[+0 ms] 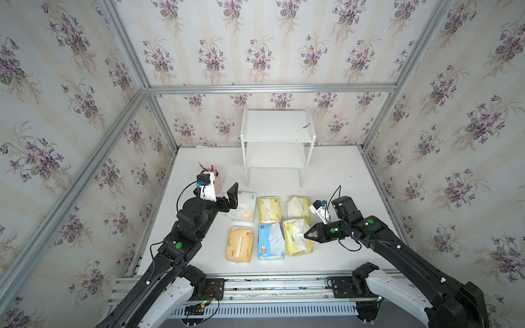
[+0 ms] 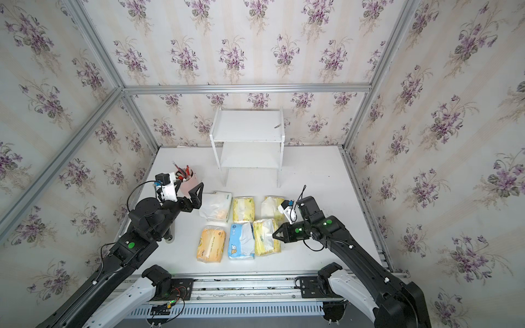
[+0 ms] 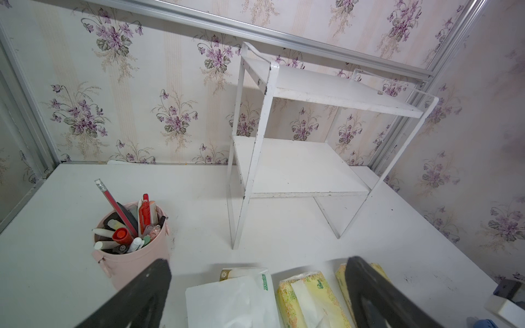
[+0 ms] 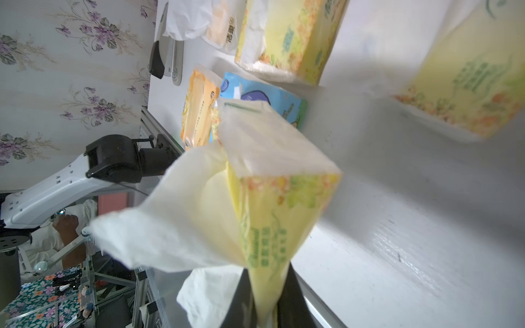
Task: Remove the tissue boxes from the shelf
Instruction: Place the box of tissues at the center of the board.
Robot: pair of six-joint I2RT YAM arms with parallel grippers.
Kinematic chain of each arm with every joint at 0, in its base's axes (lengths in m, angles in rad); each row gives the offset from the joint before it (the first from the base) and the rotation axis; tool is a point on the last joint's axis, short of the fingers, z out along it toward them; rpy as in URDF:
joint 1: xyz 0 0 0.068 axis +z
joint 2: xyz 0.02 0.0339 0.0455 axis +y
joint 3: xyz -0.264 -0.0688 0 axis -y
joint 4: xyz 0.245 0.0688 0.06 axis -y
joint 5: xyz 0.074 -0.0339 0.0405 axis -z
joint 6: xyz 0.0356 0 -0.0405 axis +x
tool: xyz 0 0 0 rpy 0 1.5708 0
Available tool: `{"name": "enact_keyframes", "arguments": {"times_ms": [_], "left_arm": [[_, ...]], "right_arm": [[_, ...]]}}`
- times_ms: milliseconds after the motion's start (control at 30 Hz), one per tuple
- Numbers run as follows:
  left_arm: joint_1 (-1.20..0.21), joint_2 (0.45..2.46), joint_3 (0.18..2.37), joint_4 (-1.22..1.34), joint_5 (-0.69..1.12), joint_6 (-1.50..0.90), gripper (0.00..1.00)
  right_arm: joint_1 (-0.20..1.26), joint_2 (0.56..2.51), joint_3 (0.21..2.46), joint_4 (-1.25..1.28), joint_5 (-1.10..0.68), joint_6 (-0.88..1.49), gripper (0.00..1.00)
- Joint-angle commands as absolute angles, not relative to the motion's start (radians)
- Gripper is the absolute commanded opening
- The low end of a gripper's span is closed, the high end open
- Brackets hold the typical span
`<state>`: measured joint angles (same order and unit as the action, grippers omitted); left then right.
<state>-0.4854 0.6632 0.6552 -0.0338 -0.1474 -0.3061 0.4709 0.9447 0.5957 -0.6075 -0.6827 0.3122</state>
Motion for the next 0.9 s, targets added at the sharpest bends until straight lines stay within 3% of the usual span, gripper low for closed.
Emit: {"name": "enact_keyframes", "arguments": {"times_ms": [0,267,433,733,867], "left_arm": [[-0.486,0.661,0.655,-0.027,-0.149,-0.318,0.99],[-0.485,0.670,0.657,-0.029,-0.142,-0.318,0.99],[-0.485,0.676,0.657,-0.032,-0.132,-0.320,0.99],[-0.484,0.681,0.645,-0.025,-0.135,-0.331,0.99],[-0.485,0.683,0.643,-0.026,-0.147,-0.328,0.99]], "right_arm": [[0.471,0.939,0.564,-0.567,-0.684,0.372,0.06],[0.471,0.990,0.517,-0.491,-0.594,0.416,0.08],[0.471,1.027,0.516,-0.491,-0.539,0.434,0.15],[0.470,1.041,0.518,-0.478,-0.463,0.454,0.42],[0.471,1.026,0.520,-0.472,-0.425,0.465,0.49]]}}
